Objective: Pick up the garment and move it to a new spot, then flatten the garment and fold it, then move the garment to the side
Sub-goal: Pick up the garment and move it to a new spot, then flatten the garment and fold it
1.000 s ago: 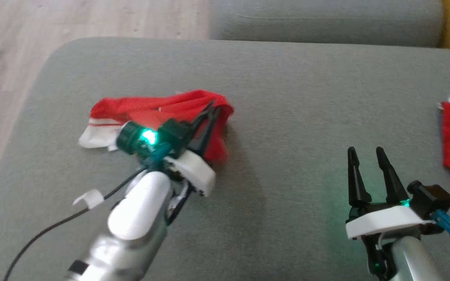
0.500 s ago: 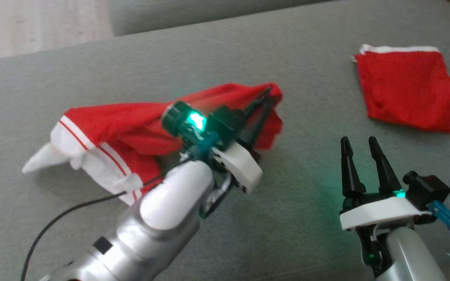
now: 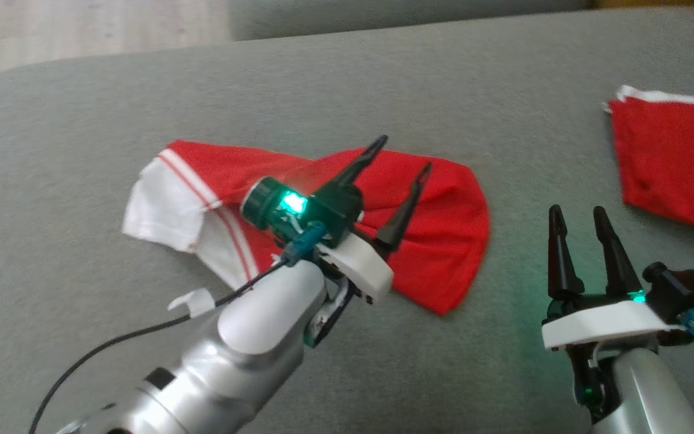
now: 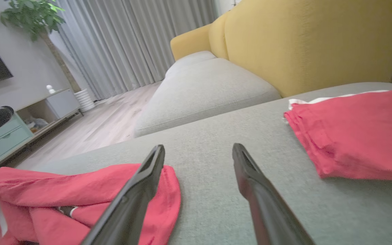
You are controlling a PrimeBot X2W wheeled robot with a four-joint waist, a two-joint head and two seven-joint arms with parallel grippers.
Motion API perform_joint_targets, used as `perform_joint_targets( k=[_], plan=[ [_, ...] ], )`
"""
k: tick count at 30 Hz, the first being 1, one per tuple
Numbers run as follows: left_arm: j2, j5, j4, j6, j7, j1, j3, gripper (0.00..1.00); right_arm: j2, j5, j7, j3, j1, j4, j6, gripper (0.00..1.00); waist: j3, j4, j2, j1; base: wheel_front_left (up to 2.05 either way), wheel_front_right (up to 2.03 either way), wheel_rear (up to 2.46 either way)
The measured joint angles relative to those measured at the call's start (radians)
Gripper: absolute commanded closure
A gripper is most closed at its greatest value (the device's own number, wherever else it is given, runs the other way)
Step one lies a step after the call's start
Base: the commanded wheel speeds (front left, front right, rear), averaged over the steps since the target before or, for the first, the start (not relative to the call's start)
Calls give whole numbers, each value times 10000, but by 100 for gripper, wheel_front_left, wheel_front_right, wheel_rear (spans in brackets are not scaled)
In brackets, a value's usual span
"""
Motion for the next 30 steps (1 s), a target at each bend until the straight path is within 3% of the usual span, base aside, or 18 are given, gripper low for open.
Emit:
perform_joint_targets(
  k=[4, 7, 15, 21, 30],
  plan=[
    [291, -105, 58, 228, -313, 99, 414, 0, 4, -117, 0, -270, 21, 2, 0, 0, -230, 678, 0, 0, 0, 0, 0],
    [830, -174, -121, 458, -408, 553, 826, 0, 4, -173, 0, -512, 127, 0, 0, 0, -426, 1183, 0, -1, 0, 0, 0],
    [2230, -537, -1095, 1208, -491, 3254, 1684, 0, 8, -257, 0, -560, 806, 40, 0, 0, -1024, 2091, 0, -2, 0, 0, 0],
    [2464, -598, -1962, 1584, -504, 4377, 2364, 0, 10, -255, 0, -330, 878, 52, 0, 0, -1172, 2043, 0, -1, 0, 0, 0],
    [2709, -142, -1812, 1567, 21, 3876, 2226, 0, 12, -255, 0, -226, 825, 23, 0, 0, -856, 1642, 0, -1, 0, 0, 0]
  ],
)
